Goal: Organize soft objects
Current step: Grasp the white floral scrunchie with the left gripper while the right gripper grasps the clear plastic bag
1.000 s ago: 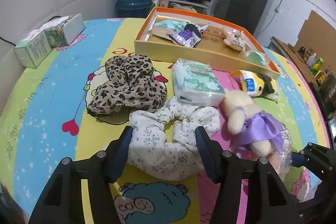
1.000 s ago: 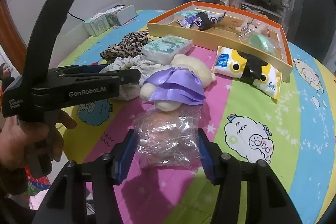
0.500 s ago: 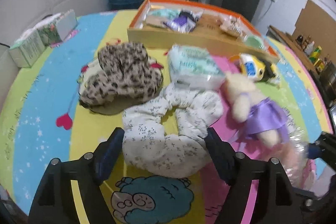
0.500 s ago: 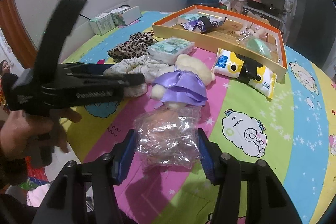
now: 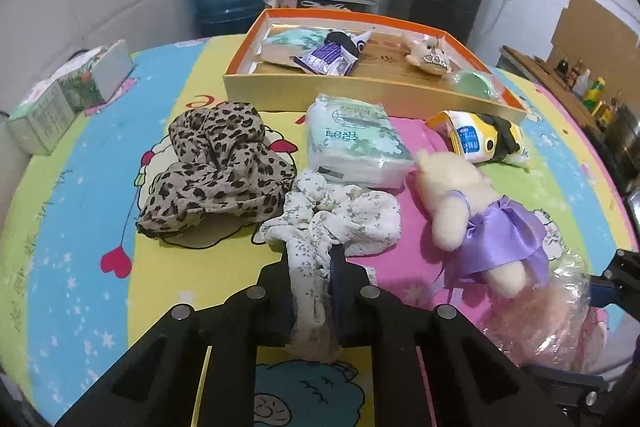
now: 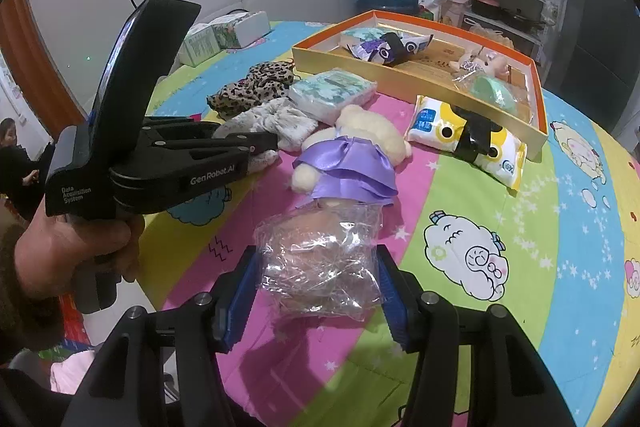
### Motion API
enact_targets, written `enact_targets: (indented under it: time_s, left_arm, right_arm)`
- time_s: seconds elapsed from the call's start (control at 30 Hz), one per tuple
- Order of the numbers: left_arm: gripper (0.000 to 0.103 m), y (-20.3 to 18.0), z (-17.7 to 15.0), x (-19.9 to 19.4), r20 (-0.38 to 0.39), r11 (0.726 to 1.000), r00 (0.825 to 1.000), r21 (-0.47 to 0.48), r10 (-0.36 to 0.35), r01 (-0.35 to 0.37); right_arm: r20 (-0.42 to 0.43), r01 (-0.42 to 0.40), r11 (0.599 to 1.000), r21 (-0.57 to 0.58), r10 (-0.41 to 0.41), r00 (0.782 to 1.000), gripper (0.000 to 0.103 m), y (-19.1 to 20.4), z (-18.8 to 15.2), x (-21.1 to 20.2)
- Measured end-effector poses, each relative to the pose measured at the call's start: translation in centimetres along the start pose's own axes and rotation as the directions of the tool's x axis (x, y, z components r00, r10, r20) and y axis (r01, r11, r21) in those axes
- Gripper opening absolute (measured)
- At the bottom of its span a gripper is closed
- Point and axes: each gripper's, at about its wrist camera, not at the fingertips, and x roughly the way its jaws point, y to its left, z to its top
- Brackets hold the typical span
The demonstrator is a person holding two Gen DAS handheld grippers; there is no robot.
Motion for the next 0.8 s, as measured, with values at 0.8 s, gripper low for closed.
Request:
enact_targets:
  time_s: [0.8]
  left_arm:
    - [0.011,-1.8,4.0,-8.8,0.1,0.998,0.993,0.005,-0.06,0.06]
  right_arm:
    - [0.058,0.029,0.999,-0.014,-0.028,0.998,0.056,-0.6,0.4,-5.0]
